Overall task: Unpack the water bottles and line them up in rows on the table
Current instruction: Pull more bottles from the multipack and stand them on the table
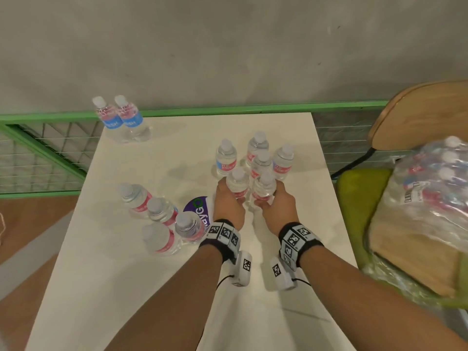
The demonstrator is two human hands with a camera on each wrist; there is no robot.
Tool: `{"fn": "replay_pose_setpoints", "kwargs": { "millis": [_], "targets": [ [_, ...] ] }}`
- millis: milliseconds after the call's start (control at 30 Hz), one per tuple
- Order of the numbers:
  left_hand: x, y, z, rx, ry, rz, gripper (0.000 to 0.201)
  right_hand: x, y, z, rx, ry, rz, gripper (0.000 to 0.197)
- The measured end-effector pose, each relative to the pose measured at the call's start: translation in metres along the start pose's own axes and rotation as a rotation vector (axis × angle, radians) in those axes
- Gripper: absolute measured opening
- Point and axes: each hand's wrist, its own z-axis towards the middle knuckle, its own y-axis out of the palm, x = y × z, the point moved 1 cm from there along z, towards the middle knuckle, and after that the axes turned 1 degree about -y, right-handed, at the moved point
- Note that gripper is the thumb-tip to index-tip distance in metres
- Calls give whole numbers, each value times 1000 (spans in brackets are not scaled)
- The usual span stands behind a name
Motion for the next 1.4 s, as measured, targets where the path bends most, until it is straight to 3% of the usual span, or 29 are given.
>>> {"fn": "replay_pose_setpoints", "kwargs": {
  "millis": [167,367,567,733,833,933,1000,1067,1200,1333,1400],
  "targets": [
    [-1,6,21,-13,29,41,54,-5,8,12,16,8,-23,52],
    [-2,7,26,-54,29,-35,69,-3,14,22,29,14,-74,54],
    [-12,3,26,-30,49,41,74,-1,10,28,-13,-8,-118,55],
    [-14,-4,18,-110,66,50,88,3,-3,30,-79,-36,-125,73],
    [-14,-9,-8,-88,92,19,94,12,-15,13,-165,-14,-136,86],
    [-2,-17,-45,55,88,-35,80,37,-42,-23,-302,5,-140,55],
    [10,-23,-67,98,87,-131,56,60,-70,-55,-376,5,-93,29],
    [21,-17,-82,-6,99,-133,37,89,-106,-82,-369,16,-110,17],
    [46,27,-107,-416,207,100,23,152,-186,-111,-196,171,-173,14],
    [80,116,-134,-700,358,229,12,199,-260,-107,113,268,-263,18],
    [101,167,-154,-844,439,239,12,208,-289,-97,185,359,-304,10]
  ]
}}
